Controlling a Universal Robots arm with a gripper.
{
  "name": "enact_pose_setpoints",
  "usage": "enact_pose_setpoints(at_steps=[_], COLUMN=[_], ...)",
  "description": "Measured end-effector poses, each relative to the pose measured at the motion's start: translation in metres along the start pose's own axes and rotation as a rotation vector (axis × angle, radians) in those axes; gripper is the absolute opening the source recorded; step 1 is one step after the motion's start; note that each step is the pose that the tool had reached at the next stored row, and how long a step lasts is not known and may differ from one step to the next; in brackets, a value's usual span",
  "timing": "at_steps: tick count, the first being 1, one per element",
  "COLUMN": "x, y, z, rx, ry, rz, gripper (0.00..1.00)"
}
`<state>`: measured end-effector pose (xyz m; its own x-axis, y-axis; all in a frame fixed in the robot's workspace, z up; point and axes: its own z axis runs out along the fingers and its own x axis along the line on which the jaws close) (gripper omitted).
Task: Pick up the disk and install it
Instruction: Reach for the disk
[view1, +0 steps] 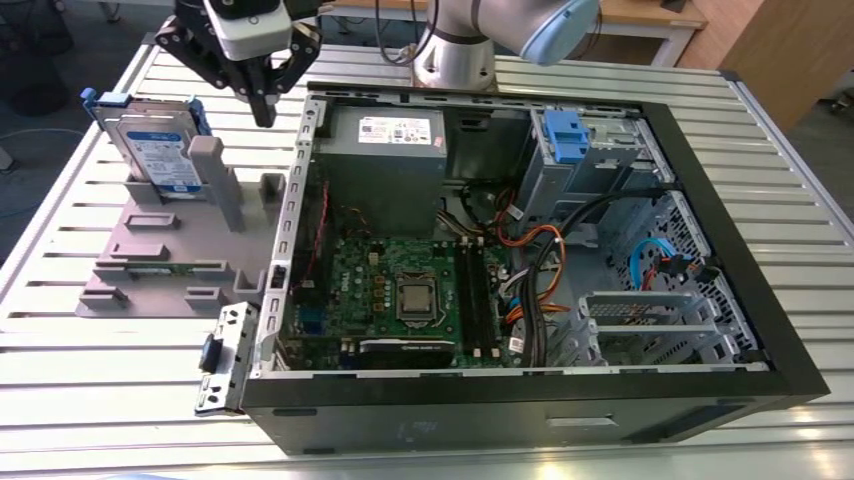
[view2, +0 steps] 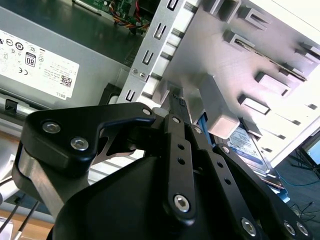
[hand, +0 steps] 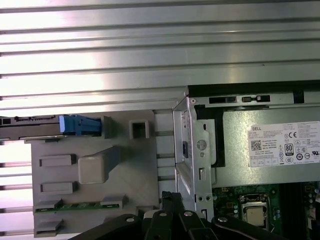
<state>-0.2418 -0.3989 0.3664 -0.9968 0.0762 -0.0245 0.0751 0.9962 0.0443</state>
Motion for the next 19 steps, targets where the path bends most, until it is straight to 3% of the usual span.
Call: enact_pose_setpoints(at_steps=[11, 13, 19], x=[0.0051, 0.0210, 0.0222], y=[-0.0005, -0.0021, -0.0022], z=[0.0019, 0.0117, 0.0122], rx=[0.0000, 0.0003, 0.0003], ry=[0.0000, 0.0000, 0.0000], rz=[0.000, 0.000, 0.000], gripper=[0.11, 0.11, 0.11])
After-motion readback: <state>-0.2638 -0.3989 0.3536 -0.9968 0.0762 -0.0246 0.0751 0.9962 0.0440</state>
